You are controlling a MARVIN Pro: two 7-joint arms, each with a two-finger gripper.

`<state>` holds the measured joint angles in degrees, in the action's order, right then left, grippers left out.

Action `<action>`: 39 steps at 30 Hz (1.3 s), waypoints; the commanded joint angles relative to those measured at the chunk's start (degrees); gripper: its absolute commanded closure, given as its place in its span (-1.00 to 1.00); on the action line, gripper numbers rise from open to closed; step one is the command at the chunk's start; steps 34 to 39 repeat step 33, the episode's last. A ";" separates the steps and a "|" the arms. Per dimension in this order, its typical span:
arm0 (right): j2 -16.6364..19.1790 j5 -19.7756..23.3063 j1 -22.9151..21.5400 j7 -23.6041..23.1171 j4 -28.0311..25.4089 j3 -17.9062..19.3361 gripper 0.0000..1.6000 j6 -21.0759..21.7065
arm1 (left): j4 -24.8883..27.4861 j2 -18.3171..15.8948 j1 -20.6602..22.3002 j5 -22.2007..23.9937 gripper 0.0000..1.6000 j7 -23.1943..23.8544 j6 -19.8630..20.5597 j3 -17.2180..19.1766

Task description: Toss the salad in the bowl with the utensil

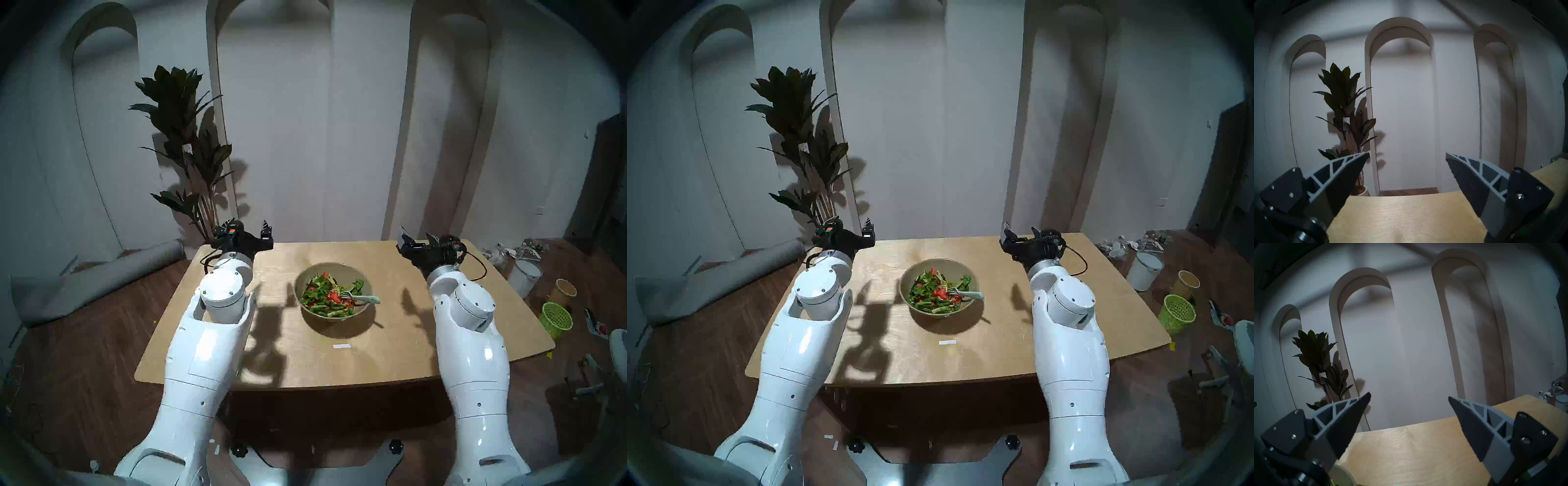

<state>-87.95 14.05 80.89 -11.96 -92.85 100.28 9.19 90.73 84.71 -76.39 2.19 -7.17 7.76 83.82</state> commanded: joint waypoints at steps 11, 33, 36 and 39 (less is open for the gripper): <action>0.08 0.06 -0.14 -1.12 -0.95 0.00 -1.00 -2.77 | 1.24 -0.46 1.82 0.56 -1.00 0.95 -0.03 -0.09; -0.06 -0.06 -0.16 -1.30 -0.90 0.12 -1.00 -2.88 | 1.23 -0.33 1.81 0.35 -1.00 1.08 -0.03 0.02; -0.06 -0.06 -0.16 -1.30 -0.90 0.12 -1.00 -2.88 | 1.23 -0.33 1.81 0.35 -1.00 1.08 -0.03 0.02; -0.06 -0.06 -0.16 -1.30 -0.90 0.12 -1.00 -2.88 | 1.23 -0.33 1.81 0.35 -1.00 1.08 -0.03 0.02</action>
